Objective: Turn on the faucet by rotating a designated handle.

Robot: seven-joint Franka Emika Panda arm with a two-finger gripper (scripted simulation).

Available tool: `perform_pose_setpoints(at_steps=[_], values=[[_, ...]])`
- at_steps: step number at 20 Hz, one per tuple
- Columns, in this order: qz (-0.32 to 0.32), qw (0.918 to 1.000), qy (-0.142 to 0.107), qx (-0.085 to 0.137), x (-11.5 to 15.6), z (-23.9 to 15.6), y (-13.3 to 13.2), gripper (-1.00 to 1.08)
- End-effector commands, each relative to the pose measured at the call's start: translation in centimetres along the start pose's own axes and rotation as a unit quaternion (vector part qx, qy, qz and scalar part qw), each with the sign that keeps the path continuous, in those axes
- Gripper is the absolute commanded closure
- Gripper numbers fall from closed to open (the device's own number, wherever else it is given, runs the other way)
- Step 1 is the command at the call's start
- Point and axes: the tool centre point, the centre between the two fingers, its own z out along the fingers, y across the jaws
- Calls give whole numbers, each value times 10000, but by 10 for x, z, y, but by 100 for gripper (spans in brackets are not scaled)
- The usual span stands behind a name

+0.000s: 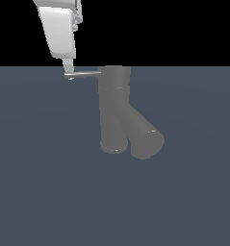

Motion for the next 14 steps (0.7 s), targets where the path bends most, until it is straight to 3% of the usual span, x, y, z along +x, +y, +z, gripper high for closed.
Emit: perform_pose_setpoints(at_steps=[1, 7, 9, 14], values=[[26, 10000, 12, -38, 3, 0, 12, 108], [26, 10000, 12, -38, 4, 0, 32, 108], [-32, 10000, 7, -10, -2, 0, 26, 108], [-21, 10000, 7, -15, 14, 0, 41, 108]])
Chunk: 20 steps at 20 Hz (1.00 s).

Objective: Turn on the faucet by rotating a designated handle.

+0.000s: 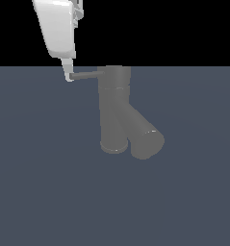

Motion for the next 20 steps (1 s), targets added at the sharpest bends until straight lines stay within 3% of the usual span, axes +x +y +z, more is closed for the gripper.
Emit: perform_pose_setpoints(at_steps=[1, 20], values=[[79, 10000, 7, -27, 15, 0, 10, 108], [121, 9999, 11, -46, 75, -1, 68, 108]])
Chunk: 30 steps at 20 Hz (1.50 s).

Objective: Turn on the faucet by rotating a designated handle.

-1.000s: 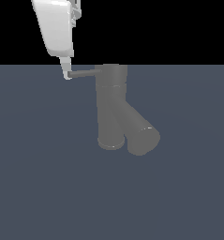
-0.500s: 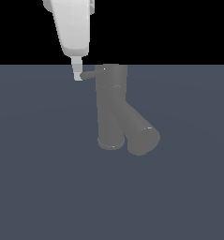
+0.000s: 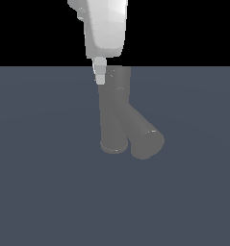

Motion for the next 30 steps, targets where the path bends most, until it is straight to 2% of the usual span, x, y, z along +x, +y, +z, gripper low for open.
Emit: perform_pose_setpoints(at_steps=[1, 21, 22, 23, 30], values=[[2, 10000, 2, -1, 0, 0, 0, 108], [113, 9999, -2, -15, 113, 0, 3, 108], [113, 9999, -2, -15, 113, 0, 3, 108], [-134, 9999, -4, -30, 86, 0, -4, 108], [-76, 10000, -3, -27, 108, 0, -21, 108]])
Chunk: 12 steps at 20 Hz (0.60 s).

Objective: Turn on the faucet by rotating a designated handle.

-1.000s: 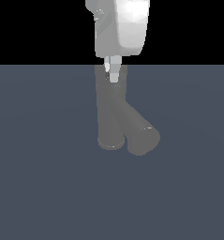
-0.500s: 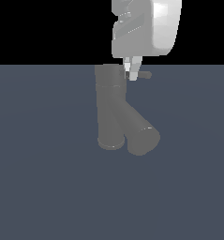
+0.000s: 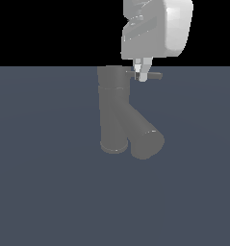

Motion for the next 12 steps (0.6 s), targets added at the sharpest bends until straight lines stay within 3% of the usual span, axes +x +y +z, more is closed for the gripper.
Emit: perform_pose_setpoints(at_steps=[1, 12], values=[[60, 10000, 12, 43, 14, 0, -8, 108], [147, 9999, 13, 48, 48, 0, -32, 108]])
